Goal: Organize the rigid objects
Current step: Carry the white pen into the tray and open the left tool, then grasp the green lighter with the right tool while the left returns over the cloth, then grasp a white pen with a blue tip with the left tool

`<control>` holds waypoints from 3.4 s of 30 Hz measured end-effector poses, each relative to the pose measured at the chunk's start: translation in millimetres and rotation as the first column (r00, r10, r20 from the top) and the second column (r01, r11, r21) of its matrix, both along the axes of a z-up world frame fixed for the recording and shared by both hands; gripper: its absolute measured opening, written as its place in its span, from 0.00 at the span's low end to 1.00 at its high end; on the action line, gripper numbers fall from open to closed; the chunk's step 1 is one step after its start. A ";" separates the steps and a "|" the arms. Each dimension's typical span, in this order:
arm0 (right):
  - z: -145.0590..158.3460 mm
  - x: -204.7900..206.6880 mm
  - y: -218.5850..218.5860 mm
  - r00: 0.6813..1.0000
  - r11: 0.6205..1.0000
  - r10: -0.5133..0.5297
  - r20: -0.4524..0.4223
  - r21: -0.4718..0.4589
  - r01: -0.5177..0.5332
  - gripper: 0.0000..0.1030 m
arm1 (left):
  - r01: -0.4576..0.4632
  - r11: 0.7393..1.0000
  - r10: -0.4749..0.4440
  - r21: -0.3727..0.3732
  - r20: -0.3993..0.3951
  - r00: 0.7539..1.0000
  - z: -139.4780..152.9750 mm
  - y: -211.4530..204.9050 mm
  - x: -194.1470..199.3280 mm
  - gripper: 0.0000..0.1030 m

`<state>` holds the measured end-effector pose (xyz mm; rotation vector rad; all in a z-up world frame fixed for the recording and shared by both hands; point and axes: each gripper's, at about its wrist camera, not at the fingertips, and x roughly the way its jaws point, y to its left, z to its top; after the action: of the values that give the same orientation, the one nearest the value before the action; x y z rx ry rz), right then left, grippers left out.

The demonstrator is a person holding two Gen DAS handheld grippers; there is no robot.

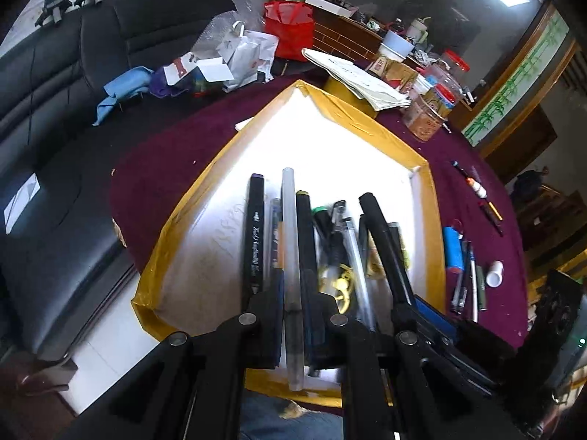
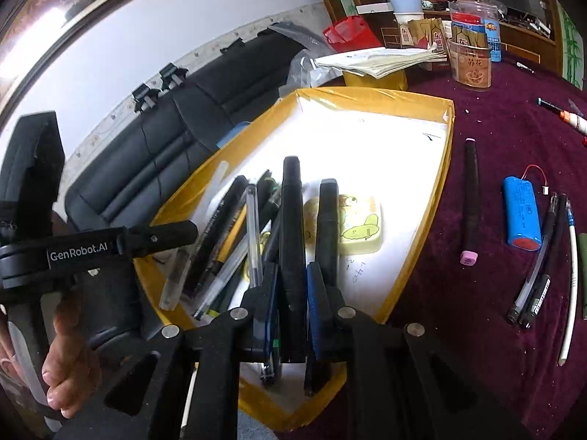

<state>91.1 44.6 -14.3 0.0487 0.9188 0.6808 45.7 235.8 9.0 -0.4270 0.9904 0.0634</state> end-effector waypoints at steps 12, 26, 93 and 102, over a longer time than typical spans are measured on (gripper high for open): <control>15.0 -15.5 -17.6 0.999 0.998 0.003 0.049 0.056 -0.006 0.38 | -0.040 0.995 0.035 0.092 0.050 0.998 0.4 -14.9 -11.6 0.46; 19.2 5.2 -204.2 0.932 0.930 -0.361 -0.008 0.072 0.361 0.38 | 0.160 0.984 -0.173 0.078 0.192 0.966 46.2 -108.4 -35.0 0.54; -27.4 -30.1 -264.1 0.891 0.885 -0.453 0.034 -0.105 0.454 0.20 | 0.507 0.860 -0.504 -0.051 -0.236 0.831 -48.4 -319.7 107.7 0.08; -27.4 -30.6 -263.1 0.890 0.884 -0.454 0.035 -0.104 0.455 0.20 | 0.544 0.838 -0.523 0.042 -0.219 0.824 -43.8 -327.6 94.8 0.06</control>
<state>60.5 -218.5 -41.7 0.1590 0.8919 0.1912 140.5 -91.8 -34.7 -0.0322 1.2716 -0.3587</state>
